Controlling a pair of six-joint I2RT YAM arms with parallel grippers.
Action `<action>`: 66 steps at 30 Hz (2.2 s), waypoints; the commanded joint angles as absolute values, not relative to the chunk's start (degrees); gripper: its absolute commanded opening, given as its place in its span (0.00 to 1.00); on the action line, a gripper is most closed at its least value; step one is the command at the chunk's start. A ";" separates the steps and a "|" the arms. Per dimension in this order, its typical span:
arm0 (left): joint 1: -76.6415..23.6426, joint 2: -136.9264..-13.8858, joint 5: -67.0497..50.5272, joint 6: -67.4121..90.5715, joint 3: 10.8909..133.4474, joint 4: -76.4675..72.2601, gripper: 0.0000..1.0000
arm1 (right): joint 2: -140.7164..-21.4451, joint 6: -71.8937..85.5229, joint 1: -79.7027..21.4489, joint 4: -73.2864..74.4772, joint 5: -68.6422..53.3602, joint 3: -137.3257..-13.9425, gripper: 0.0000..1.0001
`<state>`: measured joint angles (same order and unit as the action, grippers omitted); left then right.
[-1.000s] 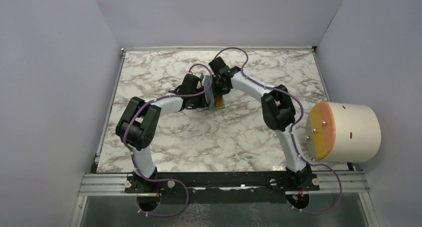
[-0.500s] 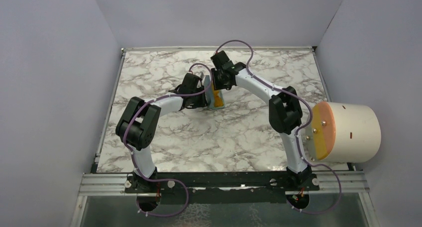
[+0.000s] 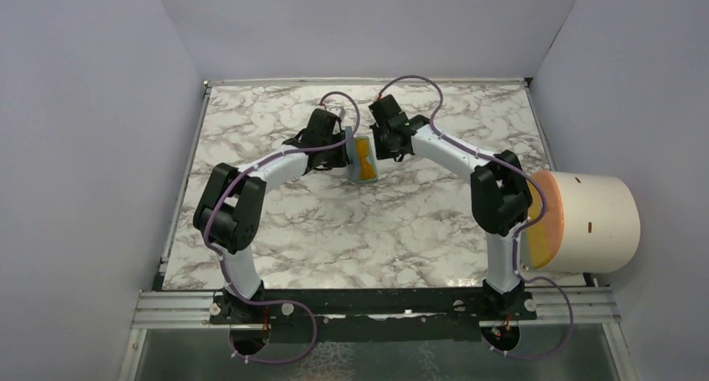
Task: Organize the sunglasses
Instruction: Place the sunglasses in the sunglasses case, then close the sunglasses case at the center of the board.
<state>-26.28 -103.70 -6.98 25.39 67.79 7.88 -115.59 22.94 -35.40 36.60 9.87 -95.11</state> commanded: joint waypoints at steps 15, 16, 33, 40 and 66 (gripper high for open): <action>-26.54 -102.93 -6.64 25.15 71.26 10.04 0.20 | -119.16 25.02 -28.96 20.19 -4.56 -86.32 0.01; -26.56 -103.04 -6.60 25.14 71.22 10.17 0.20 | -119.07 25.24 -28.80 19.11 -5.24 -85.94 0.01; -26.63 -104.30 -6.94 25.22 72.26 10.26 0.20 | -123.31 27.80 -26.73 13.76 -18.03 -85.44 0.01; -27.60 -105.39 -7.06 25.21 73.06 10.20 0.19 | -124.05 27.35 -26.70 13.36 -20.35 -85.25 0.01; -31.82 -105.94 -3.68 24.40 77.30 12.42 0.19 | -123.29 26.46 -26.72 14.35 -18.18 -84.88 0.02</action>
